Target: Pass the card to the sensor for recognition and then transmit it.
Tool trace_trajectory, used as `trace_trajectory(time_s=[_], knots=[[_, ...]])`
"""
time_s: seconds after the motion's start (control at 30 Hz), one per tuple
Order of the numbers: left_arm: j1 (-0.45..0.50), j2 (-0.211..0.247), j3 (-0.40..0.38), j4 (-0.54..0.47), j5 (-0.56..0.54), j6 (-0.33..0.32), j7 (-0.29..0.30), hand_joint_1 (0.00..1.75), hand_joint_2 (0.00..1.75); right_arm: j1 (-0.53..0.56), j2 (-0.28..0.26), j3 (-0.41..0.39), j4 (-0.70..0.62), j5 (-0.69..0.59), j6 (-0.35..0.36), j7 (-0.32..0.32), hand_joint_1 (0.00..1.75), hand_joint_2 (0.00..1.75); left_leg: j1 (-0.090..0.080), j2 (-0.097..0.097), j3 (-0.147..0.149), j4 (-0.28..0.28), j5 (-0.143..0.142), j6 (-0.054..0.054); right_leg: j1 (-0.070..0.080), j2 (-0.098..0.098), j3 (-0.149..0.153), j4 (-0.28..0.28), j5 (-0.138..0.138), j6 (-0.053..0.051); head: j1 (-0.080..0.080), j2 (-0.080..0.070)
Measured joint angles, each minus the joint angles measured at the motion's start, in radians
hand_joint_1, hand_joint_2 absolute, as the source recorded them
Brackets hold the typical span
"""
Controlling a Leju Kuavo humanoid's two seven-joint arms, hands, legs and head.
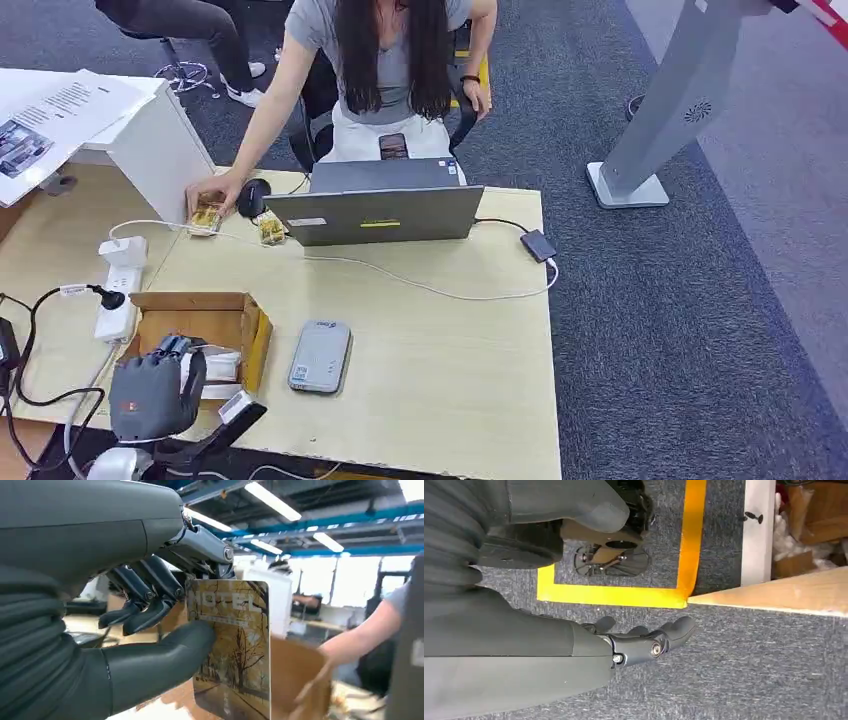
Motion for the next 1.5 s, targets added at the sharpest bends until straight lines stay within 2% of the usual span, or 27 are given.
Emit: trace_trajectory(time_s=[0.13, 0.33, 0.7, 1.23, 1.27, 1.3, 1.37, 1.43, 1.5], knots=[[-0.040, 0.037, -0.078, -0.033, 0.000, -0.002, 0.047, 1.75, 1.75, -0.005, 0.000, 0.006, 0.000, -0.003, 0.000, 0.000, 0.00, 1.75, 0.000, -0.001, 0.000, 0.000, 0.001, 0.000, 0.000, 0.000, 0.000, 0.000, 0.000, 0.000, 0.000, 0.000], [-0.059, 0.066, -0.135, -0.060, -0.001, -0.004, 0.059, 1.75, 1.75, -0.006, 0.000, 0.011, 0.000, -0.003, 0.000, 0.000, 0.00, 1.75, 0.000, -0.001, 0.000, 0.000, 0.001, 0.000, 0.000, 0.000, 0.000, 0.000, 0.000, 0.000, 0.000, 0.000], [-0.061, 0.082, -0.155, -0.063, -0.001, -0.004, 0.059, 1.75, 1.75, -0.006, 0.000, 0.015, 0.000, -0.003, 0.000, 0.000, 0.00, 1.75, 0.000, -0.001, 0.000, 0.000, 0.001, 0.000, 0.000, 0.000, 0.000, 0.000, 0.000, 0.000, 0.000, 0.000], [-0.072, 0.082, -0.156, -0.065, -0.005, -0.003, 0.062, 1.75, 1.75, -0.006, 0.000, 0.015, 0.000, -0.002, 0.000, 0.001, 0.00, 1.75, 0.000, -0.001, 0.001, 0.000, 0.001, 0.000, 0.000, 0.000, -0.004, 0.000, 0.000, 0.000, 0.000, 0.000], [-0.121, 0.085, -0.156, -0.057, -0.046, -0.001, 0.090, 1.75, 1.75, -0.007, 0.000, 0.021, 0.000, 0.012, 0.005, 0.015, 0.00, 1.75, 0.000, -0.004, -0.003, 0.001, 0.004, 0.002, 0.000, -0.002, -0.005, -0.001, 0.001, 0.002, -0.001, 0.000], [-0.209, 0.092, -0.156, -0.020, -0.098, -0.006, 0.118, 1.75, 1.75, -0.012, 0.000, 0.032, 0.000, 0.029, 0.013, 0.036, 0.00, 1.75, 0.000, -0.012, -0.007, 0.001, 0.009, 0.000, 0.000, -0.009, -0.009, -0.001, 0.003, 0.003, 0.001, 0.000], [-0.432, 0.116, -0.156, 0.101, -0.123, -0.018, 0.154, 1.75, 1.75, -0.034, 0.003, 0.053, -0.001, 0.047, 0.015, 0.064, 0.00, 1.75, 0.001, -0.023, -0.018, 0.001, 0.018, -0.003, 0.000, -0.019, -0.014, 0.000, 0.008, 0.001, 0.002, 0.000], [-0.637, 0.145, -0.156, 0.251, -0.116, -0.007, 0.156, 1.75, 1.75, -0.054, 0.007, 0.066, -0.006, 0.052, 0.015, 0.077, 0.00, 1.75, 0.001, -0.021, -0.023, 0.000, 0.024, -0.006, 0.000, -0.019, -0.017, 0.001, 0.017, -0.002, 0.002, 0.000], [-0.732, 0.166, -0.156, 0.331, -0.108, 0.011, 0.159, 1.75, 1.75, -0.057, 0.011, 0.074, -0.008, 0.054, 0.015, 0.080, 0.00, 1.75, 0.001, -0.011, -0.020, 0.000, 0.024, -0.006, 0.000, -0.009, -0.018, 0.002, 0.020, -0.003, 0.000, 0.000]])
